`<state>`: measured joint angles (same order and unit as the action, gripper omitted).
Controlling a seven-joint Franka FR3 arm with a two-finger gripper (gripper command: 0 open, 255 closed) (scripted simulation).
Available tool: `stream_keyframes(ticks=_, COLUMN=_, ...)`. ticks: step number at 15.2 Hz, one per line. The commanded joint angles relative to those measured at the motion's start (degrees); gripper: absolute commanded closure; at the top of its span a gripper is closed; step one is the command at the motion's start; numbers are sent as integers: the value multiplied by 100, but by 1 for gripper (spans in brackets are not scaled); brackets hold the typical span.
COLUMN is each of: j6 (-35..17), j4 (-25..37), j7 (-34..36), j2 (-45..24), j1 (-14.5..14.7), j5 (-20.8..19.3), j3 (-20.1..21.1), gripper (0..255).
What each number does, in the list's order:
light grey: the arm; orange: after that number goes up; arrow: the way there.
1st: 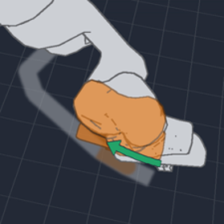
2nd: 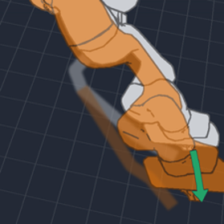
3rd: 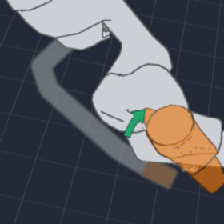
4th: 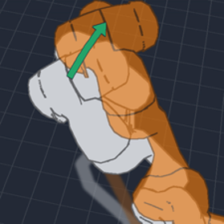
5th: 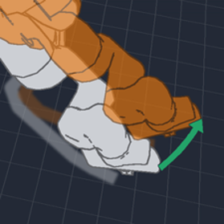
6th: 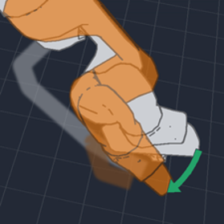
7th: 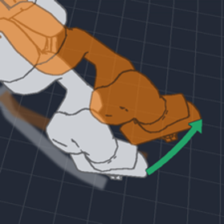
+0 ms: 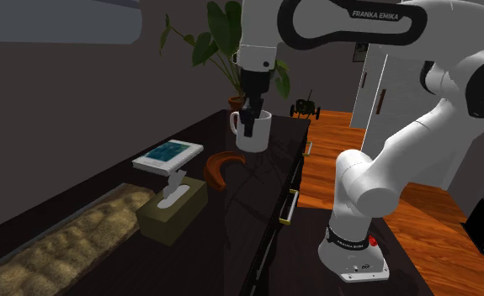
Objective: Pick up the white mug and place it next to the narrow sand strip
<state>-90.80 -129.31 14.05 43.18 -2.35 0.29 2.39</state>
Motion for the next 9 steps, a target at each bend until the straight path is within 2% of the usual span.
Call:
stream_keyframes(ticks=1, j6=-19, j4=119, j7=257, j2=-137, j1=66, j5=133, j3=229, gripper=255)
stream_keyframes(ticks=9, j6=-183, j4=707, j7=1337, j2=-848, j1=291, j5=554, j3=1206, gripper=255)
